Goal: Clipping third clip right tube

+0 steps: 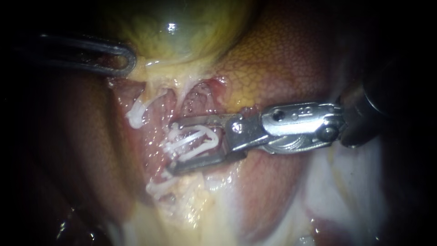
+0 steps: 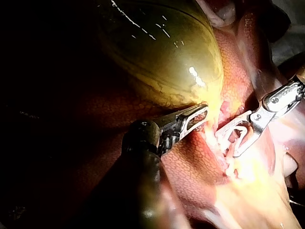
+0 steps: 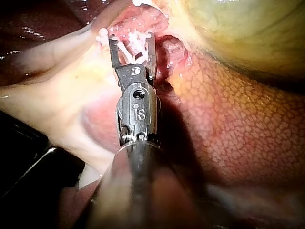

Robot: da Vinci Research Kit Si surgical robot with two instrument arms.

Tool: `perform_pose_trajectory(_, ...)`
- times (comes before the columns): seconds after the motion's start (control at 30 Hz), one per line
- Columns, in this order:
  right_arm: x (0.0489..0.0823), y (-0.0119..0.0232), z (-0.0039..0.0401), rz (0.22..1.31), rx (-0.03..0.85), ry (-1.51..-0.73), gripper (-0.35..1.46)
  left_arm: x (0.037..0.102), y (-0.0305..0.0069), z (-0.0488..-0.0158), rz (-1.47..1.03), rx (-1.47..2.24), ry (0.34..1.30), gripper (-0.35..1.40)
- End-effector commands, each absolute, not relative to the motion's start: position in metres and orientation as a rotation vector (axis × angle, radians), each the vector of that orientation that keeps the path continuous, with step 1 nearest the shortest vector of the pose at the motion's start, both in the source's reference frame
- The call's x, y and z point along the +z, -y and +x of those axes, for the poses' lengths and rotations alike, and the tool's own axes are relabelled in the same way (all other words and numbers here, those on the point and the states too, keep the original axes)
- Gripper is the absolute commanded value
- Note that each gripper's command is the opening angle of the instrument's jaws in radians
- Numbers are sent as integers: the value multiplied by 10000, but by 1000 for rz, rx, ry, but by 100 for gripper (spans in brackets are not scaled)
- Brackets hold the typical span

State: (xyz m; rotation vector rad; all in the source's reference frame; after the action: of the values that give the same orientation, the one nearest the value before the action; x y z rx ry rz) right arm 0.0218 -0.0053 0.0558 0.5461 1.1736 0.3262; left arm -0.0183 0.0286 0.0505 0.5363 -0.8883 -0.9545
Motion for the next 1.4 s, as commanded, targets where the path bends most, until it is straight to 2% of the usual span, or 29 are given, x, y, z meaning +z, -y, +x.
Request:
perform_pose_trajectory(0.03, 558, 53, 218, 547, 325, -1174, 45, 505, -286, -183, 536, -955, 888, -35)
perform_pose_trajectory(0.27, 545, 55, 214, 555, 321, -1173, 45, 505, -286, -183, 536, -954, 888, -35)
perform_pose_trajectory(0.5, 517, 49, 196, 574, 322, -1179, 45, 505, -286, -182, 539, -960, 887, -35)
perform_pose_trajectory(0.7, 510, 40, 175, 572, 331, -1179, 45, 505, -286, -182, 539, -960, 887, -35)
perform_pose_trajectory(1.13, 530, 23, 152, 582, 381, -1172, 45, 505, -286, -182, 539, -960, 887, -35)
perform_pose_trajectory(1.4, 550, 17, 154, 601, 437, -1172, 45, 505, -286, -183, 539, -960, 887, -35)
